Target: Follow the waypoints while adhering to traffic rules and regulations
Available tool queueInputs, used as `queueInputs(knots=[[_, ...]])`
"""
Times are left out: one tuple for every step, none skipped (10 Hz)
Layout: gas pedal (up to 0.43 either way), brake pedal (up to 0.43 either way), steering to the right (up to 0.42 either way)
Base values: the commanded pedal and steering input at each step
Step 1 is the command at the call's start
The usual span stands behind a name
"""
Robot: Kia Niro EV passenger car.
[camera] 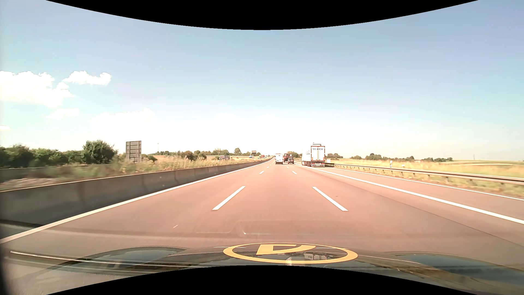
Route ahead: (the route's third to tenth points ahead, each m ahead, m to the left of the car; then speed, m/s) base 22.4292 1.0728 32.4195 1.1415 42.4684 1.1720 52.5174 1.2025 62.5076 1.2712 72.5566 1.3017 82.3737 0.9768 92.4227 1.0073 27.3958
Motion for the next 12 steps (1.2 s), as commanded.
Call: queueInputs(knots=[[0.240, 0.000, -0.002], [0.240, 0.000, -0.002], [0.240, 0.000, -0.002], [0.240, 0.000, -0.002], [0.240, 0.000, -0.002], [0.240, 0.000, -0.002], [0.248, 0.000, -0.002], [0.260, 0.000, -0.002], [0.260, 0.000, -0.002], [0.260, 0.000, -0.002], [0.260, 0.000, -0.002], [0.260, 0.000, -0.001]])
